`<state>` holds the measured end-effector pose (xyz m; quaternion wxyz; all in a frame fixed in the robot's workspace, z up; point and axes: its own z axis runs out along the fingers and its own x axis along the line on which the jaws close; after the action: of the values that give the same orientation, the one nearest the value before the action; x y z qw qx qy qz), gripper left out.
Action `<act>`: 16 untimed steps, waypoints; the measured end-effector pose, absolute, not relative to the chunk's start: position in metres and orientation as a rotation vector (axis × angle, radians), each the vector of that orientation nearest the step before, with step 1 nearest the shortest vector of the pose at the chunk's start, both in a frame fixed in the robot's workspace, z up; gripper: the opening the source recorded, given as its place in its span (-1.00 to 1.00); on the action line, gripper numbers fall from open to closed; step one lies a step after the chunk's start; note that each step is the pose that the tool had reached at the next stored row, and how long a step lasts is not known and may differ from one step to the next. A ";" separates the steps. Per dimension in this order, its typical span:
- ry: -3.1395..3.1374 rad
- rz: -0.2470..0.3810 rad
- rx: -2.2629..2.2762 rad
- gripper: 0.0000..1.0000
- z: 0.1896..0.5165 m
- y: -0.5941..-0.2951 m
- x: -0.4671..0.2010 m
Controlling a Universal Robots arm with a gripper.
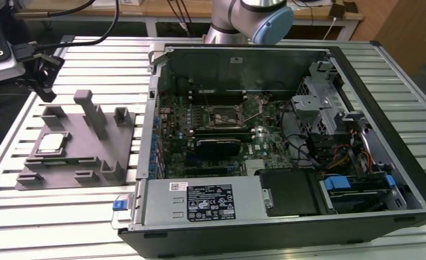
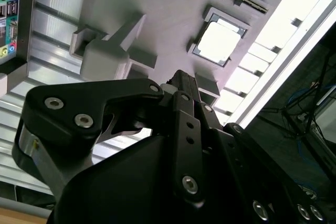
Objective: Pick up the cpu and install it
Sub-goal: 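Reach for the cpu, then pick up the cpu and move it towards the insertion slot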
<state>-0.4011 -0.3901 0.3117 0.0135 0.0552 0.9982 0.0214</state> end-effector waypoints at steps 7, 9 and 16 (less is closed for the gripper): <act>3.109 0.067 0.172 -0.79 0.308 -0.390 -0.406; 3.109 0.067 0.172 -0.79 0.308 -0.390 -0.406; 3.109 0.067 0.172 -0.79 0.308 -0.390 -0.407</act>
<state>-0.4067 -0.3903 0.3079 0.0134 0.0552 0.9982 0.0214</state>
